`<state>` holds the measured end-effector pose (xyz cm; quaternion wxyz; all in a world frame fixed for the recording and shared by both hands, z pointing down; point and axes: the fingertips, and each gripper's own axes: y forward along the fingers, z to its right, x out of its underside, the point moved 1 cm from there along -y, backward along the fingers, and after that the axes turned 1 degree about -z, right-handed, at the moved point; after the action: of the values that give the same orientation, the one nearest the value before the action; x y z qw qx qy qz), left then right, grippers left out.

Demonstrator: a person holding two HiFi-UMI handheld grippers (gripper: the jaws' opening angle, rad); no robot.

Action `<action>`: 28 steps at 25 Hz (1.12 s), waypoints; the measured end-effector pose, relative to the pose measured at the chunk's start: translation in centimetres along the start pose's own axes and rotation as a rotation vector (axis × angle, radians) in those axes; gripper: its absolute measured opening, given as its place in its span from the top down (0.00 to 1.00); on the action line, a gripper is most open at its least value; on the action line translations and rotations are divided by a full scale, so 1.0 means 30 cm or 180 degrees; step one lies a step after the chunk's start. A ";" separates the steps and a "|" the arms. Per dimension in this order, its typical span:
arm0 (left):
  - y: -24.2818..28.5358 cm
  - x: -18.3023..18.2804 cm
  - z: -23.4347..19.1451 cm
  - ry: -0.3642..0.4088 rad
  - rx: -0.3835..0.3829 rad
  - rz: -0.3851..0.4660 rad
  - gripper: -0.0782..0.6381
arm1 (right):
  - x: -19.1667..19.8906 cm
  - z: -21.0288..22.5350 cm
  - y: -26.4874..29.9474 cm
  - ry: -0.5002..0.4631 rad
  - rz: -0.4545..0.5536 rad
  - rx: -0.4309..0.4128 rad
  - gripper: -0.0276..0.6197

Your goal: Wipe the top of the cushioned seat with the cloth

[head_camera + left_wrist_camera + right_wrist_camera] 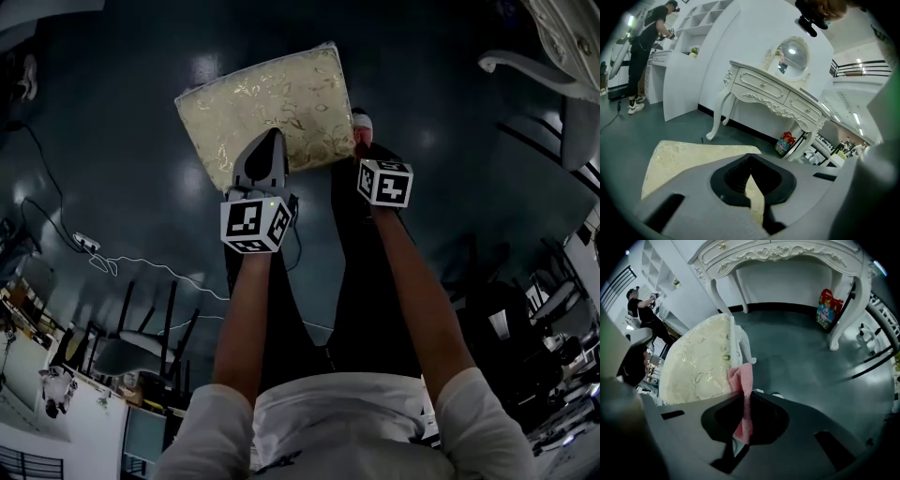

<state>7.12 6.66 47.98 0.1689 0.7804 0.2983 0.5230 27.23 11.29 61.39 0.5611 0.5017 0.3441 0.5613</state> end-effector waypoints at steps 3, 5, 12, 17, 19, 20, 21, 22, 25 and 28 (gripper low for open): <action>-0.027 -0.050 0.037 0.0073 0.0049 -0.0041 0.88 | -0.045 -0.004 -0.022 -0.0132 -0.0063 -0.0085 0.92; -0.093 -0.107 0.067 0.0115 0.0084 -0.0074 0.88 | -0.087 -0.046 -0.126 -0.0410 -0.0022 -0.0162 0.92; -0.326 -0.534 0.193 0.0377 0.0324 0.0149 0.88 | -0.467 -0.343 -0.734 -0.1034 0.0800 -0.0557 0.92; -0.553 -0.924 0.287 0.0467 0.0373 0.0613 0.88 | -0.767 -0.622 -1.213 -0.1277 0.1653 -0.0777 0.92; -0.644 -1.022 0.319 0.0515 0.0401 0.0787 0.88 | -0.833 -0.711 -1.382 -0.1428 0.1947 -0.0819 0.92; -0.691 -1.061 0.328 0.0542 0.0416 0.0862 0.88 | -0.855 -0.755 -1.456 -0.1496 0.2080 -0.0832 0.92; -0.739 -1.096 0.333 0.0561 0.0429 0.0933 0.88 | -0.870 -0.795 -1.523 -0.1552 0.2198 -0.0843 0.92; -0.784 -1.130 0.337 0.0576 0.0434 0.1008 0.88 | -0.882 -0.831 -1.583 -0.1594 0.2308 -0.0850 0.92; -0.898 -1.214 0.353 0.0584 0.0413 0.1232 0.88 | -0.900 -0.896 -1.726 -0.1606 0.2589 -0.0860 0.92; -0.974 -1.285 0.371 0.0577 0.0406 0.1415 0.88 | -0.903 -0.925 -1.815 -0.1488 0.2797 -0.0890 0.92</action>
<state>-1.73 4.79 -0.82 -0.0274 0.7858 0.1657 0.5953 12.78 -2.95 -2.29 0.3960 0.6311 -0.1119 0.6575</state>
